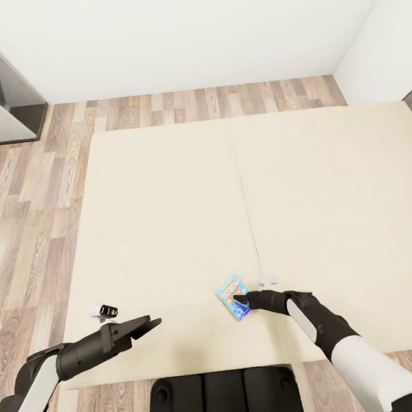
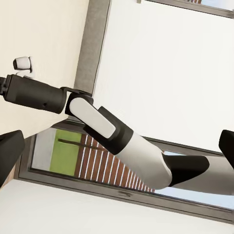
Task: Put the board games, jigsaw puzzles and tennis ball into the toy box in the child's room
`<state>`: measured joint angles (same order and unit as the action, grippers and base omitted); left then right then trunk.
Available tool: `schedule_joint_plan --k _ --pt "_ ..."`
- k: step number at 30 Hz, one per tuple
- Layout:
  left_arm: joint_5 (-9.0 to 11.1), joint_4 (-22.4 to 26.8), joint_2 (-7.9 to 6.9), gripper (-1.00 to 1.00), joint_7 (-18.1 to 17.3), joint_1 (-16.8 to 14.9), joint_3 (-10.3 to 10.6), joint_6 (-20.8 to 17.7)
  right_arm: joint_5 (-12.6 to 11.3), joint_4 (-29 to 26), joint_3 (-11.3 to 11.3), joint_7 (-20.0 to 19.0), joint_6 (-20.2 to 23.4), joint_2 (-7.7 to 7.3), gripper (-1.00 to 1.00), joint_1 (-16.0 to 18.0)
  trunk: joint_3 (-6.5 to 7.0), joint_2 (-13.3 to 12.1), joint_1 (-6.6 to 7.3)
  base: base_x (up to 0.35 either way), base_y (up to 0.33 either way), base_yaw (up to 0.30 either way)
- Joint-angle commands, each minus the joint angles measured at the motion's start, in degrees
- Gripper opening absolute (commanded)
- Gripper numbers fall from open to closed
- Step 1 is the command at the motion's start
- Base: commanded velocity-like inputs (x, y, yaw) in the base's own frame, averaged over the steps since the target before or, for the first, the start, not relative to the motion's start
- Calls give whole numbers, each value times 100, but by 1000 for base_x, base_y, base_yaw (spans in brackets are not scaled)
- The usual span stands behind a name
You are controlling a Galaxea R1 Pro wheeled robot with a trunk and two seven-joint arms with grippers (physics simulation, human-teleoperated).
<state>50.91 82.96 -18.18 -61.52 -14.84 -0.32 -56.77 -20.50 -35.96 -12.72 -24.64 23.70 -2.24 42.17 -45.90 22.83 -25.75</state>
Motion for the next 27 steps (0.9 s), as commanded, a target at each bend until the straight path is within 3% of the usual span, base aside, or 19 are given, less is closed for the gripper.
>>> schedule_joint_plan --k 1,27 --pt "7 1 -1 100 -9 -2 0 -27 -41 -7 -21 6 29 -6 100 2 -10 9 -3 0 0 0" --pt "-2 1 -1 100 -9 -2 6 -27 -26 -7 -20 -5 3 22 100 2 -104 9 -3 0 0 0"
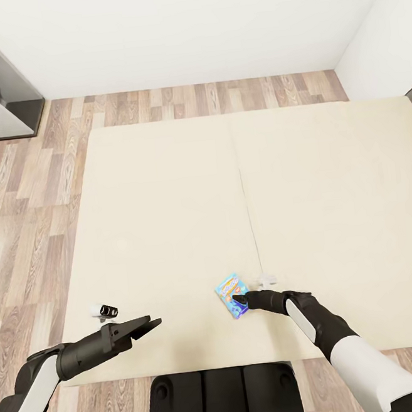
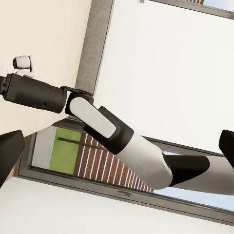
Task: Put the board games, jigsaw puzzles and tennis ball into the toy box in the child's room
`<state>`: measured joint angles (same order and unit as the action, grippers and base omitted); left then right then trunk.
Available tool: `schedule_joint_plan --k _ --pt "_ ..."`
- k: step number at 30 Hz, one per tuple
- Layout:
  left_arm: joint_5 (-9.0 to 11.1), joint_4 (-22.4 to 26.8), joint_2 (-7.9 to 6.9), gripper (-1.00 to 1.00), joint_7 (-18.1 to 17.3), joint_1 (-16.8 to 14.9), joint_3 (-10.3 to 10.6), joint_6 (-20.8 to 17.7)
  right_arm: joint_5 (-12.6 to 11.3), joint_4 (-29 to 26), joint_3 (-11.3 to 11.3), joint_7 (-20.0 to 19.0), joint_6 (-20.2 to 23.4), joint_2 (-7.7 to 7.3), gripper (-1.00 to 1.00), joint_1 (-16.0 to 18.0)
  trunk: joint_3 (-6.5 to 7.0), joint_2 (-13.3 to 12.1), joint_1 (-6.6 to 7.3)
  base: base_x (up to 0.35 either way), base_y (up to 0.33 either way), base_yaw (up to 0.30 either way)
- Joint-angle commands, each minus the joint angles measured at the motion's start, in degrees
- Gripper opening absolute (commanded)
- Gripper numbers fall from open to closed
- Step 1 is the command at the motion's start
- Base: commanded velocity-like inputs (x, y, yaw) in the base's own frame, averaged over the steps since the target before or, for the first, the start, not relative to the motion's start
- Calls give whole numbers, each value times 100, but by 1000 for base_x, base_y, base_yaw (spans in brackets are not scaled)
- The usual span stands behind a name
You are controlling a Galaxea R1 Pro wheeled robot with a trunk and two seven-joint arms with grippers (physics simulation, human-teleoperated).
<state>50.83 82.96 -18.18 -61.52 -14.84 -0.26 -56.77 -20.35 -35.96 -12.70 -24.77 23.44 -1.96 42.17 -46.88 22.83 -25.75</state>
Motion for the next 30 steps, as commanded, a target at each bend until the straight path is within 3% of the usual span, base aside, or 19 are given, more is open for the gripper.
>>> schedule_joint_plan --k 1,30 --pt "6 1 -1 100 -9 -2 -3 -27 -40 -9 -22 8 29 -6 100 2 -6 9 -3 0 18 0" --pt "6 1 -1 100 -9 -2 -10 -27 -23 -8 -22 8 29 2 100 2 -6 9 -3 0 67 0"
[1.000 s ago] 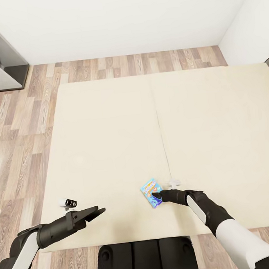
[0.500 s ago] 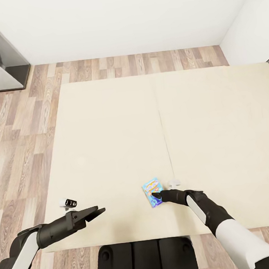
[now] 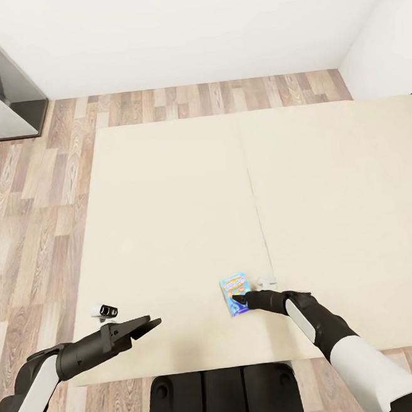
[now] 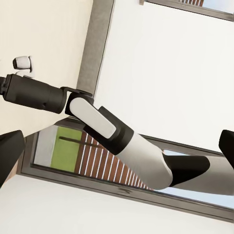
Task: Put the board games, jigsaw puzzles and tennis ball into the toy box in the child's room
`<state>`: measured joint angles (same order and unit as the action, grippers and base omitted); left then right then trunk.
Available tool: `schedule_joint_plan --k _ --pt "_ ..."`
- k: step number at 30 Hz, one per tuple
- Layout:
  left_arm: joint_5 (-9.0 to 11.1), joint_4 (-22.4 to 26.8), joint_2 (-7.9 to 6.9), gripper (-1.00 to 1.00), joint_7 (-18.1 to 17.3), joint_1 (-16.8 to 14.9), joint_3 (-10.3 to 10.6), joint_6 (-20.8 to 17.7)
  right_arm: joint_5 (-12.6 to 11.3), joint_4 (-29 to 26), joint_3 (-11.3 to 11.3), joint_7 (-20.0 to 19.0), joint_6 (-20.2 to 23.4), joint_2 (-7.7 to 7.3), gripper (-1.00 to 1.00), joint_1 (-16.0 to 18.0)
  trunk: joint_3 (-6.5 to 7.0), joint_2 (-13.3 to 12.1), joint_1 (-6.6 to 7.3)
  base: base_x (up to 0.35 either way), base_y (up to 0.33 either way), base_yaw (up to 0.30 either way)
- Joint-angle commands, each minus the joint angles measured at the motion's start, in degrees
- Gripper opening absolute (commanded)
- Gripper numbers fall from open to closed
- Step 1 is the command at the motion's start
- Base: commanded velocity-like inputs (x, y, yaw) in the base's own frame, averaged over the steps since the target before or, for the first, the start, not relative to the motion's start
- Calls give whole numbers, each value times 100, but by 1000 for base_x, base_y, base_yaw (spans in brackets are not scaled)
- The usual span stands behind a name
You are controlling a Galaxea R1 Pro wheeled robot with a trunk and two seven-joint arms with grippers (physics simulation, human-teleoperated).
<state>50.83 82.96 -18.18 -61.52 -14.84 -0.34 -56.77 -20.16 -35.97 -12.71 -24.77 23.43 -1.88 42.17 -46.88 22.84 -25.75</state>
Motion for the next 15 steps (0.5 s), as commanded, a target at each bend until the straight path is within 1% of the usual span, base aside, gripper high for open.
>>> schedule_joint_plan --k 1,9,15 --pt "6 1 -1 100 -9 -2 -1 -27 -41 -9 -21 8 28 -6 100 2 -6 9 -3 0 38 0" --pt "6 1 -1 100 -9 -2 -1 -27 -41 -8 -21 7 23 -6 100 1 -6 9 -3 0 82 0" --pt "6 1 -1 100 -9 -2 -1 -27 -41 -8 -19 7 22 -6 100 0 -6 9 -3 0 29 0"
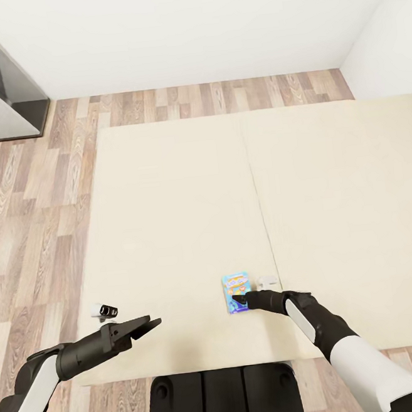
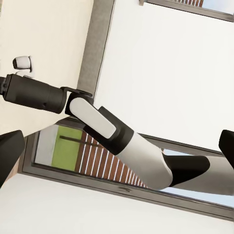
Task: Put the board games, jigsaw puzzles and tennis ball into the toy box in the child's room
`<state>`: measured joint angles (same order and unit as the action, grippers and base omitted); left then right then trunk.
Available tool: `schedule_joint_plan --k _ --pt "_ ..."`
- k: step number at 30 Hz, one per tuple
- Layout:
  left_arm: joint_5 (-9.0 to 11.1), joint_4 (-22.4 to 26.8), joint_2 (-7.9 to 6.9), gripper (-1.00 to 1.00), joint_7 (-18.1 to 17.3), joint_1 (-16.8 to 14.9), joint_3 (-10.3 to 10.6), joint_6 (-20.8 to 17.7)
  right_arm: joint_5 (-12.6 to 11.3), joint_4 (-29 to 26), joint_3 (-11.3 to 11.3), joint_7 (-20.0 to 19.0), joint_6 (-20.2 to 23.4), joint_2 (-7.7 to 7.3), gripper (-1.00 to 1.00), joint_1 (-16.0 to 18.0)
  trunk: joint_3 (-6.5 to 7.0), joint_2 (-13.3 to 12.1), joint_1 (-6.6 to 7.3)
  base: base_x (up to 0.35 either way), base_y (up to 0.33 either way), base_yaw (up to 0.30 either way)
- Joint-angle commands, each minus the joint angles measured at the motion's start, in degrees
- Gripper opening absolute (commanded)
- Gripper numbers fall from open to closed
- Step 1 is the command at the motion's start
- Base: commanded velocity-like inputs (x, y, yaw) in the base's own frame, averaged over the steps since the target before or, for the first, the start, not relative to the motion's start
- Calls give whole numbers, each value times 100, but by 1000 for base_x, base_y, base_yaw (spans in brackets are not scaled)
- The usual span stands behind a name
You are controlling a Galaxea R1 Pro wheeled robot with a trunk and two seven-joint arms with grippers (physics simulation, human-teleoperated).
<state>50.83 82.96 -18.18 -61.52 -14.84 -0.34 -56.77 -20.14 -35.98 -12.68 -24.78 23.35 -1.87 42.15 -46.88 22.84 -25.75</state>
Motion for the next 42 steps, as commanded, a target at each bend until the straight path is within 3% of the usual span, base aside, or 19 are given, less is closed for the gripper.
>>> schedule_joint_plan --k 1,42 --pt "6 1 -1 100 -9 -2 1 -27 -42 -7 -22 8 30 -6 100 2 -6 9 -3 0 11 0" --pt "6 1 -2 100 -9 -2 -1 -27 -50 -24 -25 82 -16 1 100 -5 -6 9 -3 0 20 0"
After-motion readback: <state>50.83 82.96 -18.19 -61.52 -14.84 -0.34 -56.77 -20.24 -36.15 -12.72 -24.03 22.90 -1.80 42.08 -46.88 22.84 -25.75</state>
